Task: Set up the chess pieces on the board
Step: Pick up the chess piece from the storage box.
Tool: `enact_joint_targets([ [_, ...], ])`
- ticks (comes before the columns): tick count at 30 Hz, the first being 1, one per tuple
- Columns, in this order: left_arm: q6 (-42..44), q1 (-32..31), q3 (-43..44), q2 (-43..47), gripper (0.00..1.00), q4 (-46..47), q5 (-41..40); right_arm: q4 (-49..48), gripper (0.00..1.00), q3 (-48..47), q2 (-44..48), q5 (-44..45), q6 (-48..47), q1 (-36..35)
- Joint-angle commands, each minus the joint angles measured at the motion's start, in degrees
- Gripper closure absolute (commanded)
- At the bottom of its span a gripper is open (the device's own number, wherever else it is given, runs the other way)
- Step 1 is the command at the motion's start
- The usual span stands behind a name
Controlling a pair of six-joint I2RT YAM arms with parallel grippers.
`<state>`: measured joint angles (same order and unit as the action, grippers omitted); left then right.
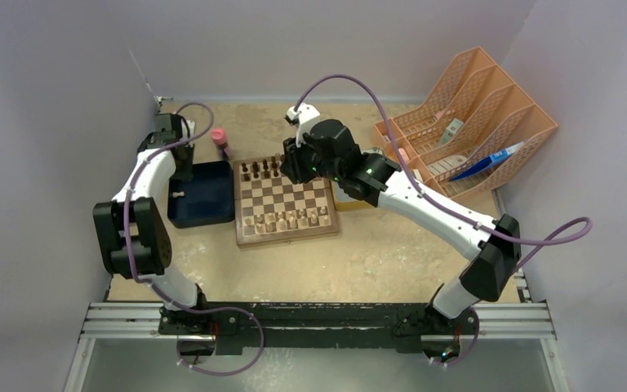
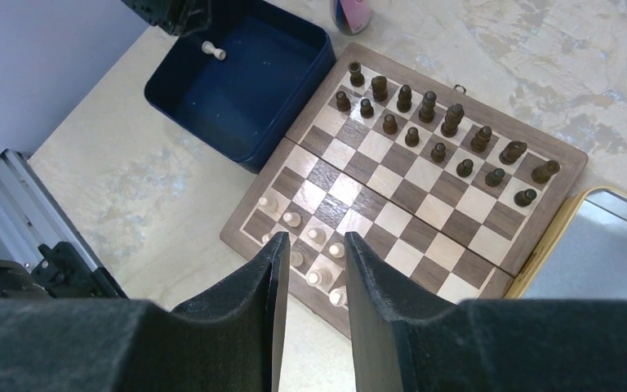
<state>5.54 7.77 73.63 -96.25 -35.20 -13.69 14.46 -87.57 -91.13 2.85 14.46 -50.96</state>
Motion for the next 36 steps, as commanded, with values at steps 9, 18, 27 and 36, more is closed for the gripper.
enact_joint_targets([
  [9, 42.9, -0.2, -7.0, 7.1, 0.52, 4.2, 24.2, 4.6, 0.66, -1.2, 3.8, -1.6, 1.5, -0.2],
  [18, 47.4, 1.1, 5.9, -5.9, 0.68, -11.1, 28.5, 8.1, 0.67, -5.2, 2.3, -0.3, 0.4, -0.2],
  [27, 51.7, 1.8, 1.6, -6.6, 0.64, -8.8, 24.6, 6.6, 0.67, -2.2, 5.0, 2.4, 1.5, -0.2],
  [36, 54.4, 2.9, -2.6, -5.8, 0.6, -5.8, 21.2, 7.2, 0.67, -2.7, 4.9, 3.2, 1.9, -0.2],
])
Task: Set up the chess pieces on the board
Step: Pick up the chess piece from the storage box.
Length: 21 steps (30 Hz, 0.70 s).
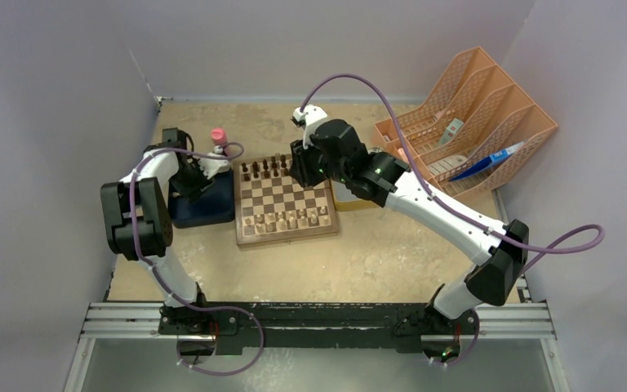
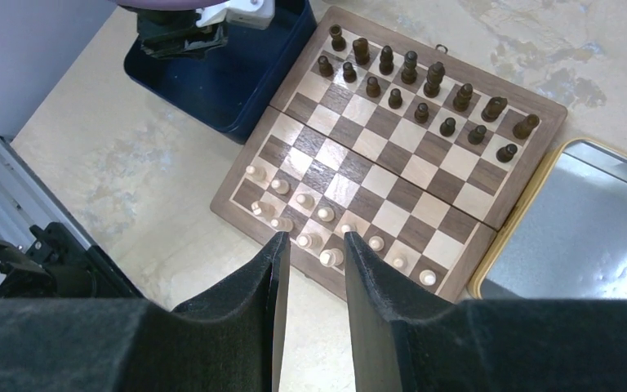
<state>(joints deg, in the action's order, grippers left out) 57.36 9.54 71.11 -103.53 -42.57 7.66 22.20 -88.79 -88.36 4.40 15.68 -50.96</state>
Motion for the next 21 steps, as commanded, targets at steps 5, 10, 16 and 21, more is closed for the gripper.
enact_joint_targets([
  [5, 2.6, 1.7, -0.2, 0.2, 0.6, 3.1, -2.5, -0.6, 0.67, -3.1, 1.2, 1.5, 0.2, -0.2],
  [10, 3.3, 2.5, 1.5, -1.4, 0.6, 3.9, -2.8, -0.6, 0.67, -4.5, -0.3, 1.4, 0.0, -0.2],
  [16, 3.6, 3.7, 0.8, -2.1, 0.59, 6.1, -2.8, -0.5, 0.67, -4.9, -1.1, 1.5, 0.0, -0.2],
  [21, 4.7, 3.8, -0.3, -2.3, 0.59, 8.2, -3.2, -0.3, 0.67, -5.8, -2.2, 1.3, -0.4, -0.2],
])
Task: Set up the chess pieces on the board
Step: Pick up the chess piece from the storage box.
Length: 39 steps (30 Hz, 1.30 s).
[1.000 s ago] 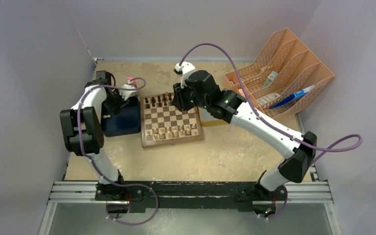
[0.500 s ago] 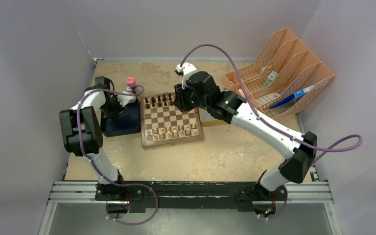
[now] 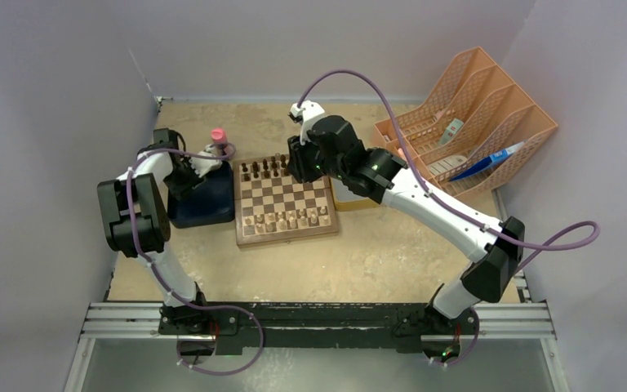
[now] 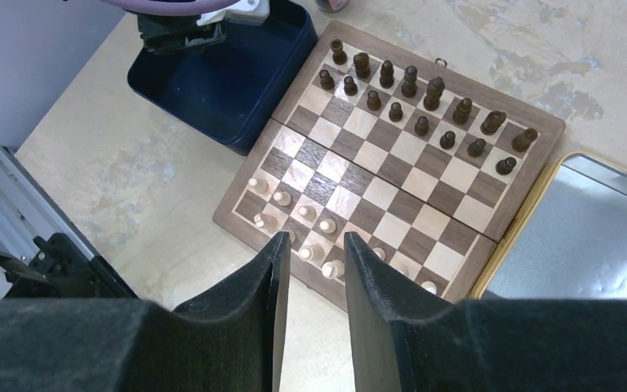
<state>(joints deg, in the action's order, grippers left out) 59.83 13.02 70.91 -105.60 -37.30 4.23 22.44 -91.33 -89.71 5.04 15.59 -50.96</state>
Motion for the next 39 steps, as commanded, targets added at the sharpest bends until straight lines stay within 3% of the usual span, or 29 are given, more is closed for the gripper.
enact_joint_targets([
  [1, 2.3, 0.4, 0.0, -0.6, 0.6, 3.1, 0.2, -0.6, 0.67, -3.4, -1.0, 0.6, -0.4, -0.2],
  [12, 1.7, 1.1, 2.2, -2.6, 0.66, 1.2, 0.4, 0.2, 0.67, -2.9, -0.9, -0.4, -1.3, -0.2],
  [21, -3.8, 0.9, 8.8, -3.2, 0.92, -1.5, 6.2, -0.9, 0.67, -1.4, 0.1, -0.3, -0.9, -0.2],
  [25, -8.3, 0.2, 13.0, -3.3, 1.0, -4.2, 10.2, -0.7, 0.67, -1.3, 0.0, -0.9, 0.0, -0.1],
  [34, -21.0, 0.1, 17.2, 1.1, 1.0, -7.3, 20.2, -1.4, 0.68, -0.1, 0.8, -2.1, 1.8, -0.2],
  [39, -33.8, 0.0, 13.8, 7.4, 1.0, 1.7, 27.3, -5.2, 0.68, 1.8, 2.7, -2.1, 1.0, -0.2],
])
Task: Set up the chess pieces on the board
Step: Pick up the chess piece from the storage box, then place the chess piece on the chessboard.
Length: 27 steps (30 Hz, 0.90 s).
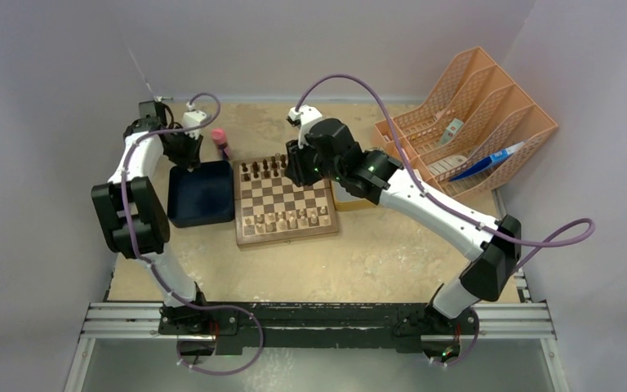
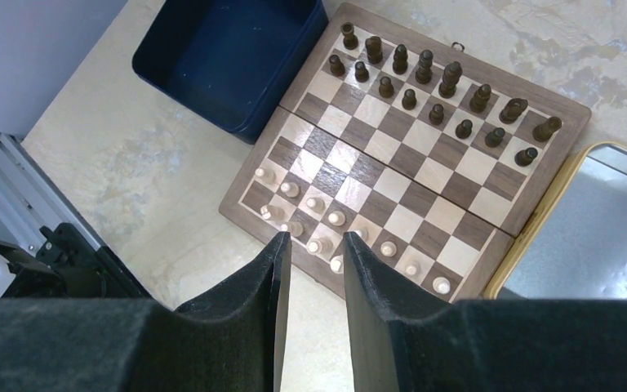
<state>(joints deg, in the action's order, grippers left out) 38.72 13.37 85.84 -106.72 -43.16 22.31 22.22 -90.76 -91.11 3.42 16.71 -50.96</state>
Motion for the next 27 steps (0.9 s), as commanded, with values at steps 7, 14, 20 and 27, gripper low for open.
enact_joint_targets([
  [7, -38.2, -0.4, -6.1, 16.9, 1.0, 22.2, 8.3, -13.0, 0.67, 5.8, 8.3, -1.0, 1.3, -0.2],
  [14, -60.7, -0.7, -10.9, 20.9, 1.0, 27.6, 20.8, -27.1, 0.66, 14.0, 10.3, 2.8, 3.8, -0.3],
  [20, -79.0, -0.9, -25.2, 29.3, 1.0, 38.4, 23.8, -45.1, 0.65, 20.1, 6.5, 4.8, 3.1, -0.5],
  [27, -81.3, -2.8, -34.9, 36.0, 1.0, 36.3, 31.6, -60.9, 0.6, 31.5, 4.6, 3.4, 2.8, -5.4],
])
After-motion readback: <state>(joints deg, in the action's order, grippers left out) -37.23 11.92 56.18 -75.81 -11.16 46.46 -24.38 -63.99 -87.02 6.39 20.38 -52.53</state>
